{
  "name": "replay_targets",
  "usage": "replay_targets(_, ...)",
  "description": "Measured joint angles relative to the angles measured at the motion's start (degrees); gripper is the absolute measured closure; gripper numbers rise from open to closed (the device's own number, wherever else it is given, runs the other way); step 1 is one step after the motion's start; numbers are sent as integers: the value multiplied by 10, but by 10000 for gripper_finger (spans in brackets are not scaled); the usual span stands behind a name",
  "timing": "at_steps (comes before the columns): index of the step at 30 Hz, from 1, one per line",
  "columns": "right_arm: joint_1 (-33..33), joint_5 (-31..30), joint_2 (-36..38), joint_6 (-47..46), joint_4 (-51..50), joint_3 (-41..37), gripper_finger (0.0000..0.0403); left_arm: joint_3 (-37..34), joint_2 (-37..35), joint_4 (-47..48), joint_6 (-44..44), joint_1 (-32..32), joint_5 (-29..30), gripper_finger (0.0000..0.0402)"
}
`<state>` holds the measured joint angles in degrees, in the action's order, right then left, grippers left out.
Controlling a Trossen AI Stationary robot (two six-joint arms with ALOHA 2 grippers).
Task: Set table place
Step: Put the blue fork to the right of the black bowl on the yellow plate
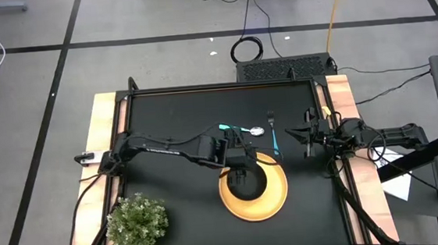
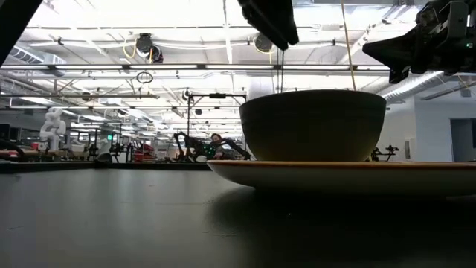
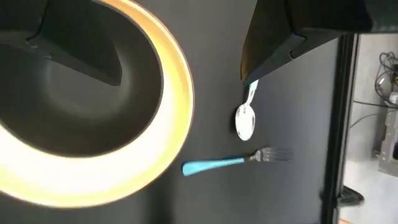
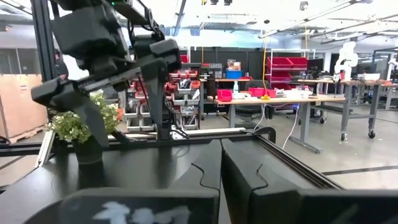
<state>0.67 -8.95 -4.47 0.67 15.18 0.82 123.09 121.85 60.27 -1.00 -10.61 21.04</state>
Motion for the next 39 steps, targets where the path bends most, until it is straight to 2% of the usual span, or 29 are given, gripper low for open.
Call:
replay_targets(7, 0, 0, 0, 0, -1, 0, 403, -1, 0, 0, -23, 0, 8, 70)
replay_targets(12, 0, 0, 0, -1, -3, 0, 403, -2, -57, 31, -16, 2, 15, 98)
replay_targets(22, 0, 0, -12, -5, 4, 0, 403, -1, -198, 43, 12, 3, 16, 203)
replay_targets(25, 0, 0, -15, -5, 9, 0, 403, 0, -221, 44, 12, 3, 1, 264)
replay_targets(29, 0, 0, -16, -5, 13, 0, 403, 0, -234, 46, 6, 2, -1, 376)
replay_targets(30, 0, 0, -16, -5, 13, 0, 403, 0, -234, 46, 5, 2, -1, 387)
replay_targets(39, 0, 0, -16, -5, 13, 0, 403, -1, -233, 59, -13, 3, 0, 399)
